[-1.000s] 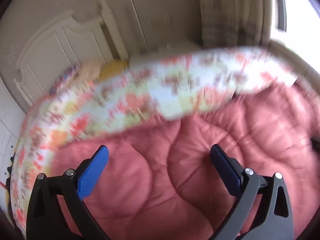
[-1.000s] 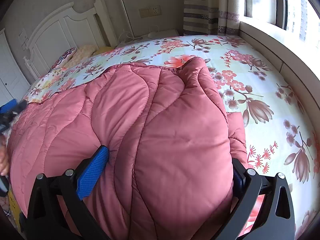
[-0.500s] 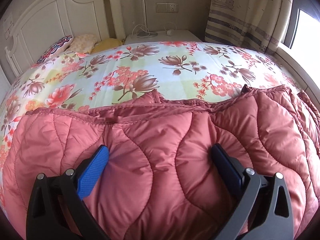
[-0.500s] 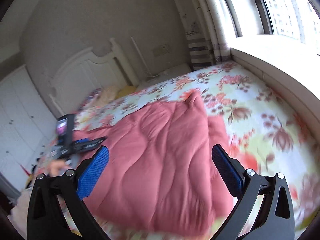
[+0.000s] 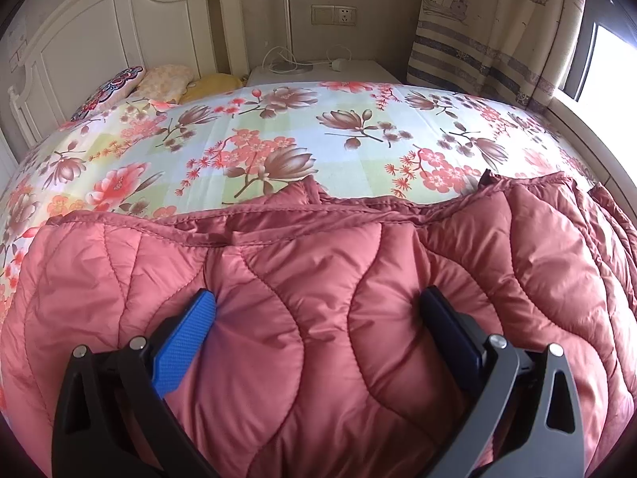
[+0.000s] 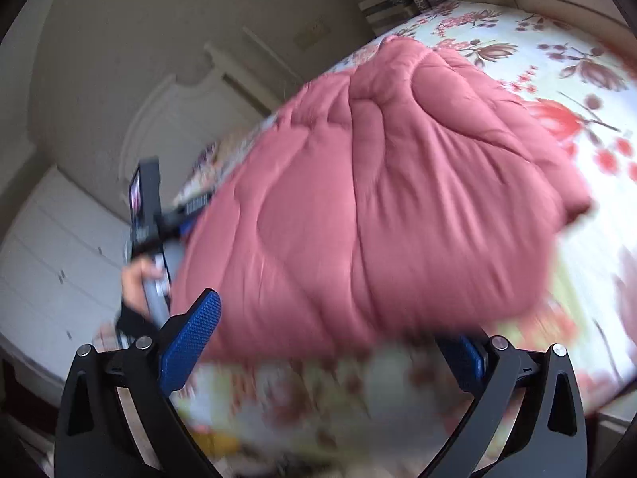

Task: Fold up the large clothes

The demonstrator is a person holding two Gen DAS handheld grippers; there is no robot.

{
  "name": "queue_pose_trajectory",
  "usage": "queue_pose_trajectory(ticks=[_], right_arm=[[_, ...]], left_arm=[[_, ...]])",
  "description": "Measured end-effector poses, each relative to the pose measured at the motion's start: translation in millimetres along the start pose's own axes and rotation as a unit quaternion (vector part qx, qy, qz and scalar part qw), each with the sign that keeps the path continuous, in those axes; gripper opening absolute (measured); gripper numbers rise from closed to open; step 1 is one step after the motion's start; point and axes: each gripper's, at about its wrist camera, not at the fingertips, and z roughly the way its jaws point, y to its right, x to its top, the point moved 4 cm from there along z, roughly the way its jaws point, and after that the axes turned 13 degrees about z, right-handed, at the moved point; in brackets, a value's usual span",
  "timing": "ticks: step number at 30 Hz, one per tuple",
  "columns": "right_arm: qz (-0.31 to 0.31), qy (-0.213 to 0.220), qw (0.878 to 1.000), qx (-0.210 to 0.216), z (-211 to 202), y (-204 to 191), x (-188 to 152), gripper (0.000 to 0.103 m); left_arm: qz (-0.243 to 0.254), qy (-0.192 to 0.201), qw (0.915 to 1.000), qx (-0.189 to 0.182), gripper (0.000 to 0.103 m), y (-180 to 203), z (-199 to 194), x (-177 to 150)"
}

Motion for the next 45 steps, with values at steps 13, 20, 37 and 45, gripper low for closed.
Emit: queue_pose_trajectory(ticks=[13,20,37,45], right_arm=[[0.098,0.11,0.985,0.09,24,-7,39,0.038],[0.085,0.164,0.979,0.087,-22,10,44,0.038],[-0.076,0.226,0.971,0.012,-45,-40,13,0.038],[-0.173,0.254,0.951,-0.03,-53,-83,-4,0.038]], left_arm=[[-0.019,0.049,0.9986,0.005,0.1,21,-52,21],[0.058,0.084,0.9898,0.099,0.101,75,-120,-3],[0.081,0.057,0.9932,0.062,0.101,75,-91,-37],[0.106,0.071,0.9916,0.023,0.101,101,-67,-45]])
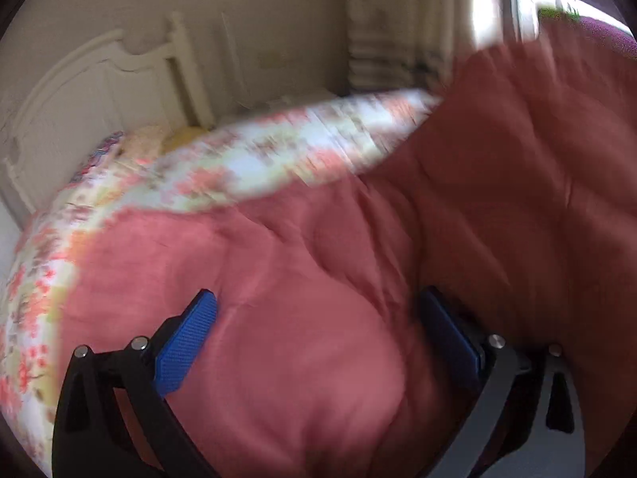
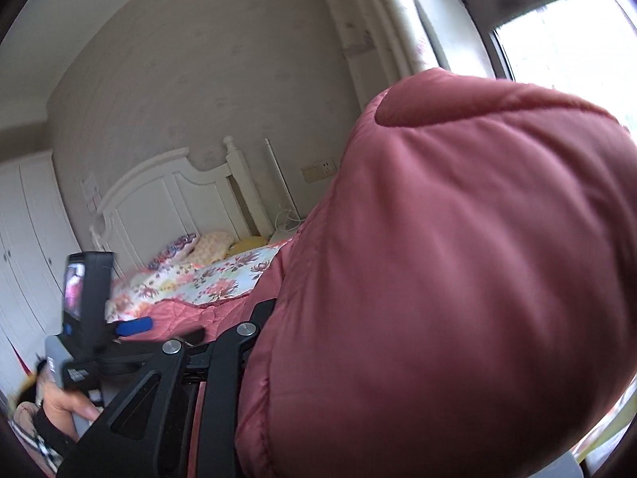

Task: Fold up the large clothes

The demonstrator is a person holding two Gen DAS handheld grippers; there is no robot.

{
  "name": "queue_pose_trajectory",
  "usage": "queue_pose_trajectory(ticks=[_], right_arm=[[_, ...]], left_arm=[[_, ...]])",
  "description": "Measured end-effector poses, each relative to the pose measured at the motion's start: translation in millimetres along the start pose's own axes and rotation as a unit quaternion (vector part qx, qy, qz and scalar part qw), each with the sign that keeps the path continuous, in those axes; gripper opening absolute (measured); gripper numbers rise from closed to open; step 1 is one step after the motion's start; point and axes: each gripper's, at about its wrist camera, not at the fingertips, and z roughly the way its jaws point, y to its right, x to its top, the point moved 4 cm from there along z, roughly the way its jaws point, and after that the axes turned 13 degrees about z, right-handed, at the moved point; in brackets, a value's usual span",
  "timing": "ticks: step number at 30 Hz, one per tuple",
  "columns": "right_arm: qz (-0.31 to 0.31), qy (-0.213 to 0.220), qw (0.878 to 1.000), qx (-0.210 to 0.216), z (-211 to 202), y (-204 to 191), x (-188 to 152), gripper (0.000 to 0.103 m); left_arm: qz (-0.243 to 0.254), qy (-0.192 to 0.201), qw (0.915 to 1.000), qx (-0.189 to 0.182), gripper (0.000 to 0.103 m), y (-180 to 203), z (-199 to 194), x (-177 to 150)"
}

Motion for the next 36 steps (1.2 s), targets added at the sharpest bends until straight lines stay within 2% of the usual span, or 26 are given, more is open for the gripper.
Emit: queue_pose_trajectory(ticks=[2,3,7,10,14,15,17,19,20,22,24,25,26,27,28,29,30,31,32,33,36], right_arm=[[-0.032,-0.001,0.999,-0.004,8,-21,5,0.038],[-0.05,-0.01,0.999,-0.006,11,-33,0,0.038],[-0.138,0.005,0.99,-0.013,12,-79,-13,0.038],[-0.179,0.007,0.984,-0.024,17,-104,-21,0.038],[-0.238,0.008,0.97,-0.053,23,-133,-34,0.039],[-0.248,0.007,0.967,-0.059,25,-137,-36,0.039],[-0.27,0.007,0.96,-0.07,28,-147,-44,0.039],[-0.293,0.007,0.953,-0.08,32,-158,-54,0.039],[-0.314,0.006,0.945,-0.088,35,-167,-64,0.04],[-0.35,0.003,0.932,-0.095,42,-185,-82,0.043],[-0.417,-0.001,0.903,-0.099,51,-209,-115,0.049],[-0.459,-0.002,0.883,-0.1,55,-218,-135,0.054],[-0.523,-0.01,0.846,-0.102,64,-227,-166,0.063],[-0.572,-0.024,0.813,-0.105,71,-229,-192,0.067],[-0.614,-0.027,0.781,-0.113,78,-228,-216,0.069],[-0.651,-0.001,0.749,-0.124,80,-226,-236,0.065],[-0.666,0.013,0.734,-0.129,80,-225,-245,0.064],[-0.671,0.016,0.73,-0.131,80,-225,-248,0.063],[-0.677,0.014,0.723,-0.135,80,-225,-249,0.063],[-0.682,0.011,0.718,-0.139,80,-225,-249,0.063],[-0.691,0.02,0.706,-0.154,79,-224,-252,0.062]], left_arm=[[-0.002,0.005,1.0,0.003,0.101,2,2,-1],[-0.009,0.0,0.9999,-0.005,0.101,0,3,0],[-0.029,-0.012,0.9989,-0.036,0.101,-11,5,-1],[-0.055,-0.01,0.9974,-0.047,0.1,-37,-22,-6],[-0.114,0.026,0.9931,0.005,0.101,-105,-67,-34],[-0.148,0.023,0.9881,0.033,0.101,-134,-74,-52],[-0.194,0.006,0.9798,0.049,0.101,-166,-69,-77],[-0.232,-0.016,0.9725,0.012,0.1,-185,-50,-106],[-0.242,-0.014,0.9702,-0.013,0.1,-188,-43,-117],[-0.246,0.003,0.969,-0.022,0.1,-191,-45,-127],[-0.264,0.017,0.9643,-0.01,0.1,-204,-56,-137],[-0.283,0.017,0.9591,0.003,0.099,-218,-62,-145],[-0.3,0.01,0.9534,0.031,0.099,-233,-68,-154],[-0.312,0.005,0.9481,0.058,0.098,-248,-74,-161],[-0.325,0.004,0.9421,0.082,0.098,-262,-81,-169],[-0.341,0.01,0.9345,0.102,0.098,-277,-93,-176],[-0.347,0.019,0.9314,0.107,0.098,-284,-104,-178],[-0.347,0.035,0.931,0.107,0.098,-288,-116,-175],[-0.337,0.055,0.9348,0.097,0.098,-286,-129,-164],[-0.324,0.071,0.9398,0.083,0.098,-281,-140,-156],[-0.236,0.122,0.9638,0.019,0.1,-250,-165,-96]])
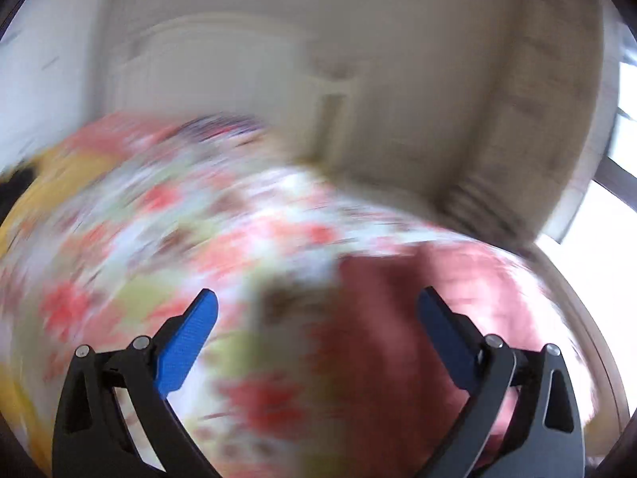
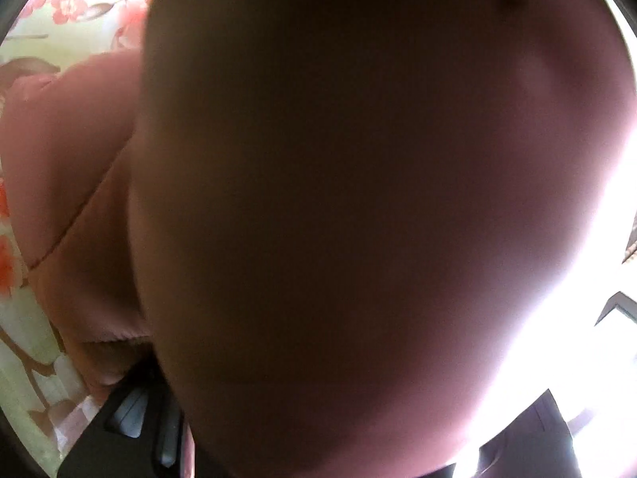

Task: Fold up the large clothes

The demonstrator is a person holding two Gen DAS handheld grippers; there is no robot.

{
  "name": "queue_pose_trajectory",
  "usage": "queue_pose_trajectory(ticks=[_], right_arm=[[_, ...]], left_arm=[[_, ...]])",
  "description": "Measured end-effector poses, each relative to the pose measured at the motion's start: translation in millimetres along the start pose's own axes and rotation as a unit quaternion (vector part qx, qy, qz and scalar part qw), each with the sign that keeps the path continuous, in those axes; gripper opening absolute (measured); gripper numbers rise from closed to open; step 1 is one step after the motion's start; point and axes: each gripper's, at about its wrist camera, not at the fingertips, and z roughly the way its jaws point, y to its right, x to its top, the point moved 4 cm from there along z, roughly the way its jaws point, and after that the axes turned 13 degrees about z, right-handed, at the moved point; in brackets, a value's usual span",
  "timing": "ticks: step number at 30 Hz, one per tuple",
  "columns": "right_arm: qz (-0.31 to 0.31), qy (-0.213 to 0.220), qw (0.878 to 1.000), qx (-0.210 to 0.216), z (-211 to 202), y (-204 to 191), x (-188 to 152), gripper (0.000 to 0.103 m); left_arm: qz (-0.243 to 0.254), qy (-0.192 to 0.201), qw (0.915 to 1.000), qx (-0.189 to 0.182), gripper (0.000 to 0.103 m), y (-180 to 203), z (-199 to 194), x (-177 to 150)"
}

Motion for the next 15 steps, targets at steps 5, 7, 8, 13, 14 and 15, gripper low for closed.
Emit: queue_pose_trajectory(ticks=[5,7,8,13,14,15], right_arm=[[0.0,0.005,1.0,-0.013,-1,2,-5,0.062],[0.002,0.007,1.0,-0.015,-1,4,-8,0.062],[0.003,0.007,1.0,-0.015,-2,5,-9,0.062],[0.013,0.016,1.0,-0.009,-2,12,-16,0.062],[0.012,0.021,1.0,-0.006,-3,13,-17,0.062],[0.01,0.026,1.0,-0.004,-4,14,-19,0.062]], left_arm=[[0.086,-0.048,0.989,-0.11,0.101,87,35,44],[0.109,-0.097,0.9812,-0.126,0.101,109,69,45],[0.123,-0.131,0.975,-0.131,0.101,119,91,40],[0.175,-0.157,0.9705,-0.054,0.101,105,150,-15],[0.147,-0.159,0.9736,-0.072,0.101,95,157,-24],[0.097,-0.165,0.9764,-0.1,0.101,83,162,-30]])
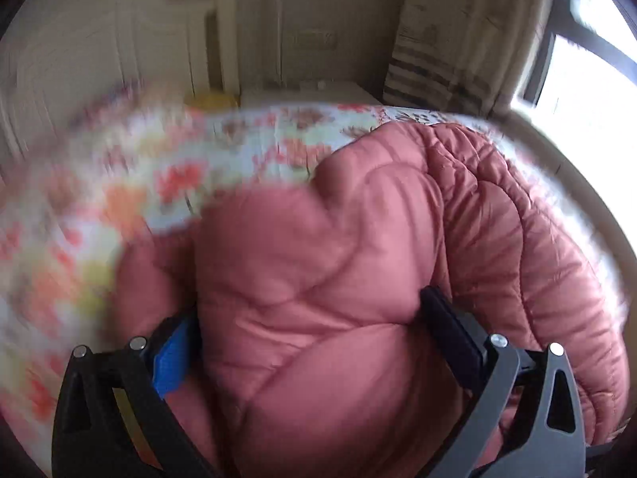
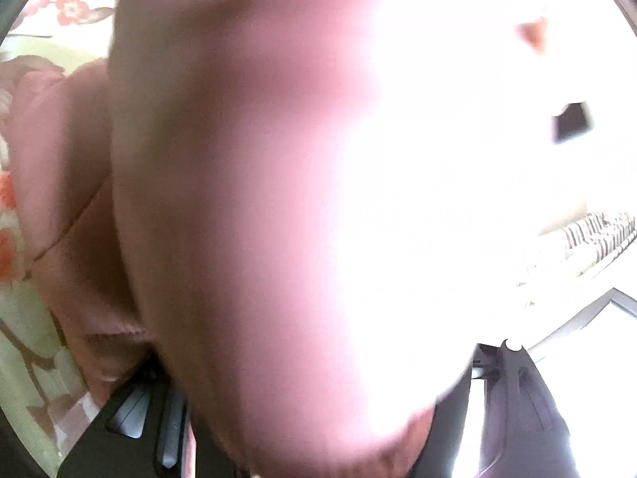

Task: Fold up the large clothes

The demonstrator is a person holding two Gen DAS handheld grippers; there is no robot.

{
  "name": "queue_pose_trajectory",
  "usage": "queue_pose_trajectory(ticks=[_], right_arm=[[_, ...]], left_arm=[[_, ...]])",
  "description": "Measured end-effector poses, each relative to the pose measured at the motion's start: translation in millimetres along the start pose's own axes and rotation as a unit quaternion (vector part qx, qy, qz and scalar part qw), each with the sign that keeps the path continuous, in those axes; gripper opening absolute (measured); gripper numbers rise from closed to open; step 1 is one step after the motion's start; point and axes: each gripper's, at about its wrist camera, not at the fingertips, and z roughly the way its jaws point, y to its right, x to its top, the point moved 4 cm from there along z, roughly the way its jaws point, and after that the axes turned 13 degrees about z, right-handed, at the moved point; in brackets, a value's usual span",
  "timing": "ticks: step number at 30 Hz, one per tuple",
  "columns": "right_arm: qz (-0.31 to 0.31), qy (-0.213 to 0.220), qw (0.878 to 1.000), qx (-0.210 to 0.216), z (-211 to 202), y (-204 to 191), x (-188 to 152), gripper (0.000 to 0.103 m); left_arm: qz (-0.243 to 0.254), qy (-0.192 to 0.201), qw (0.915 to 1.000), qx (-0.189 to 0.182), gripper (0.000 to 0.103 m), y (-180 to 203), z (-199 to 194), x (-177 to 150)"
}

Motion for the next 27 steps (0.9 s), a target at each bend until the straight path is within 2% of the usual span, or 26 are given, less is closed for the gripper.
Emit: queue_pose_trajectory(ticks=[1,4,6,8,9,10,11,13,16,18,19,20,21,22,23,24,25,26,27], right_arm=[[-0.002,0.005,1.0,0.005,-1,2,-2,0.062],[-0.02,0.015,0.999,0.021,-8,7,-9,0.063],[-0.021,0.022,0.998,0.047,-34,19,-27,0.068],[0.024,0.024,0.992,0.118,-55,44,-38,0.076],[0.059,0.027,0.983,0.169,-68,62,-43,0.076],[0.087,0.029,0.975,0.203,-76,76,-47,0.076],[0.136,0.035,0.96,0.241,-86,101,-51,0.076],[0.23,0.043,0.932,0.277,-92,147,-57,0.076],[0.4,0.035,0.861,0.313,-85,212,-54,0.075],[0.453,0.019,0.833,0.317,-47,220,-47,0.073],[0.464,0.01,0.825,0.324,-37,215,-49,0.073],[0.455,-0.006,0.824,0.337,-17,196,-32,0.073],[0.44,-0.026,0.828,0.346,-12,176,-36,0.073],[0.412,-0.063,0.837,0.356,-5,144,-22,0.075],[0.374,-0.081,0.86,0.337,-2,105,-12,0.075],[0.343,-0.072,0.885,0.308,-6,88,-13,0.075],[0.315,-0.057,0.904,0.283,-8,76,-9,0.075],[0.299,-0.057,0.912,0.274,-12,77,-5,0.075],[0.3,-0.062,0.91,0.278,-10,79,-5,0.075]], left_arm=[[-0.014,0.006,0.9998,-0.008,0.101,-5,0,-3],[0.001,0.011,0.9999,0.011,0.101,-1,-1,-4],[0.004,0.013,0.9998,0.018,0.101,1,-1,-4],[-0.001,0.017,0.9997,0.015,0.101,1,-4,-7],[-0.003,0.021,0.9997,0.014,0.101,1,-6,-8],[-0.005,0.023,0.9996,0.015,0.101,2,-8,-8],[-0.005,0.025,0.9995,0.017,0.101,2,-12,-10],[-0.005,0.03,0.9992,0.025,0.101,4,-16,-13],[-0.005,0.034,0.9988,0.034,0.101,5,-19,-14],[-0.006,0.036,0.9988,0.034,0.101,5,-19,-14],[-0.007,0.035,0.9989,0.032,0.101,5,-19,-13],[-0.007,0.034,0.999,0.029,0.101,4,-19,-13],[-0.009,0.032,0.9992,0.021,0.101,4,-20,-12],[-0.014,0.022,0.9995,0.02,0.101,3,-23,-11],[-0.02,0.004,0.9996,0.02,0.101,2,-27,-8],[-0.028,-0.012,0.9993,0.02,0.101,0,-33,-5],[-0.036,-0.017,0.9989,0.026,0.101,-3,-42,0],[-0.046,-0.005,0.9981,0.041,0.101,-7,-59,9],[-0.054,0.014,0.9972,0.051,0.101,-10,-74,16]])
